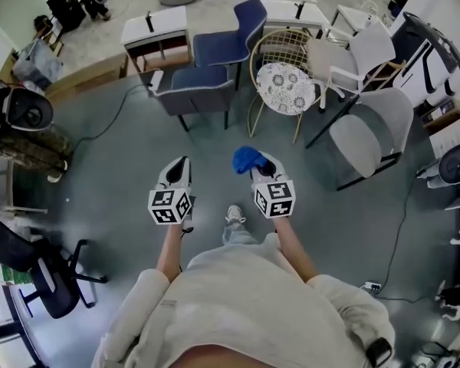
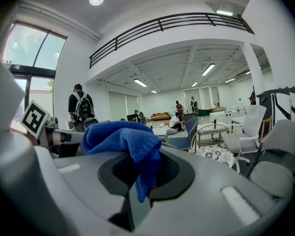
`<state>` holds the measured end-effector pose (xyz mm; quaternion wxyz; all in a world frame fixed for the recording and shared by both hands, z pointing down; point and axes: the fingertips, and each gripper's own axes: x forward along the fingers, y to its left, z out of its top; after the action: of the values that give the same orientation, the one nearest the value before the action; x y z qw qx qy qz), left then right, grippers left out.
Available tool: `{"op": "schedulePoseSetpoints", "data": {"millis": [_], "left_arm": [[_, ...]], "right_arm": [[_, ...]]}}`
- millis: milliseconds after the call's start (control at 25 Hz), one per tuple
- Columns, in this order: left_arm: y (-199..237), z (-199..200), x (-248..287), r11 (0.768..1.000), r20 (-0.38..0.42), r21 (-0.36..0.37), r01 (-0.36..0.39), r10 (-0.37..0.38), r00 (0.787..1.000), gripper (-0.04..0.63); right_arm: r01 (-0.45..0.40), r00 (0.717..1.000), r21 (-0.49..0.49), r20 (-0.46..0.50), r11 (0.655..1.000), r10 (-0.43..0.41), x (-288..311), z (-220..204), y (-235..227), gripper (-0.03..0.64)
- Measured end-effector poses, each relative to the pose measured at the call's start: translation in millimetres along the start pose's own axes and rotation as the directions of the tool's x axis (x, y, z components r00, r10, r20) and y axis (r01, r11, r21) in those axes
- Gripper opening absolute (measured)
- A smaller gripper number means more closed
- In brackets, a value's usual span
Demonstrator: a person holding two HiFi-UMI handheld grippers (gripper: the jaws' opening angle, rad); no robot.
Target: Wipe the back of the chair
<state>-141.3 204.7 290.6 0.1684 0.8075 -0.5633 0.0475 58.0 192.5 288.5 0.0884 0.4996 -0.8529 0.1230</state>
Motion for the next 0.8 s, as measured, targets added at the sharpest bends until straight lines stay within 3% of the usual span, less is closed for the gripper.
{"op": "schedulePoseSetpoints", "data": {"millis": [360, 800], "left_arm": [[21, 31, 82, 1.0, 0.006, -0.003, -0.026, 0.026, 1.0, 0.0], [41, 37, 150, 0.999, -0.026, -0.015, -0.034, 0.034, 0.999, 0.0]], "right_arm": [[-0.028, 1.0, 0.0, -0.003, 1.0, 0.028, 74, 28, -48, 0.048], [-0.055, 0.998, 0.008, -0.031, 0.998, 0.056, 138, 35, -77, 0.048]]}}
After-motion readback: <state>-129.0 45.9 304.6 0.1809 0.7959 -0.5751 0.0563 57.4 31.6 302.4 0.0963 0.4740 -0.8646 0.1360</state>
